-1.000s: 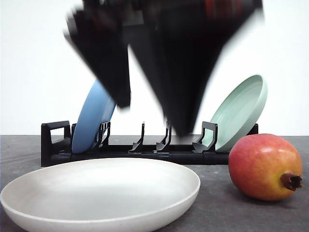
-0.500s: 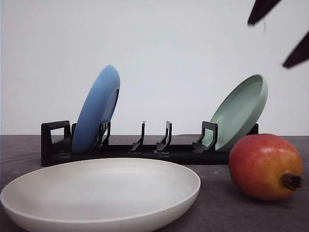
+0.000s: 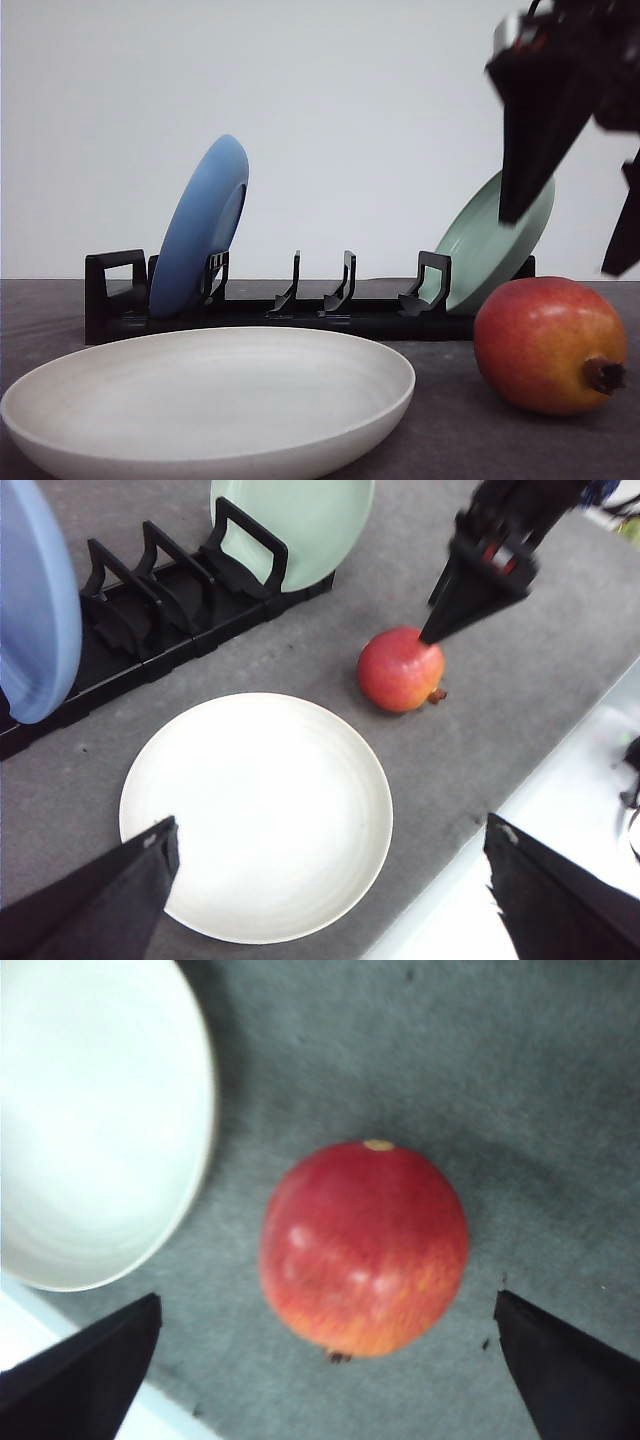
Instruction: Place pomegranate in white plate
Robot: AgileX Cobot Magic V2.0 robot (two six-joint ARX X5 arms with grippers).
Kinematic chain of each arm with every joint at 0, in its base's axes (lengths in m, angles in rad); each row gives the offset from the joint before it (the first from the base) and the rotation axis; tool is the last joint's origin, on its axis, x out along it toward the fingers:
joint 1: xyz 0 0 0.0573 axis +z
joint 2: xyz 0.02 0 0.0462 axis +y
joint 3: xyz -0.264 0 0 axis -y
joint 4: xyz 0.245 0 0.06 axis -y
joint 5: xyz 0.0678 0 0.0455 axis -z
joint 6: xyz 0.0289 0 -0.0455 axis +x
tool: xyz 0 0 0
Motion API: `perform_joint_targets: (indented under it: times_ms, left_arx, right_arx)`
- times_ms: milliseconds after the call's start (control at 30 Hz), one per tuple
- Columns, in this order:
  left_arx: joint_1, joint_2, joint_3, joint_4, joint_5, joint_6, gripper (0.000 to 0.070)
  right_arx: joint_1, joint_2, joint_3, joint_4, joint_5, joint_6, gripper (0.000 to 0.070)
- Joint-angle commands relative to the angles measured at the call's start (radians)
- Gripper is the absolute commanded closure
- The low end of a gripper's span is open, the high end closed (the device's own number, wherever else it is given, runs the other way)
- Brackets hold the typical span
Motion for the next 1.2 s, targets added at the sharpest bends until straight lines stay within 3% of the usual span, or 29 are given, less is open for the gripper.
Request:
perform_joint_targets:
  times_ms: [0, 467, 533, 667, 833, 1033, 1167]
  left_arx:
    - [-0.013, -0.022, 0.003, 0.003, -0.005, -0.028, 0.011]
    - [-0.013, -0.144, 0.003, -0.088, -0.005, -0.038, 0.011]
    - [-0.013, -0.146, 0.003, -0.1, -0.005, -0.04, 0.011]
    - [-0.013, -0.146, 0.003, -0.107, -0.005, -0.041, 0.011]
    - [-0.013, -0.146, 0.003, -0.106, -0.005, -0.041, 0.011]
    - [-0.013, -0.146, 0.003, -0.105, -0.006, -0.04, 0.011]
    - [-0.013, -0.146, 0.003, -0.105, -0.006, -0.037, 0.011]
  right_arx:
    - [0.014, 0.045, 0.019, 0.015, 0.012, 0.015, 0.0]
    - [0.076, 0.268, 0.019, 0.076, 0.045, 0.027, 0.0]
    - [0.081, 0.274, 0.019, 0.077, 0.063, 0.034, 0.0056]
    - [0.081, 0.275, 0.02, 0.075, 0.065, 0.043, 0.0245]
    - [0.092, 0.275, 0.098, 0.014, 0.071, 0.055, 0.0257]
    - [0.227, 0.299, 0.269, -0.065, 0.076, 0.091, 0.0256]
    - [0.346, 0.355, 0.335, -0.027, 0.077, 0.122, 0.0256]
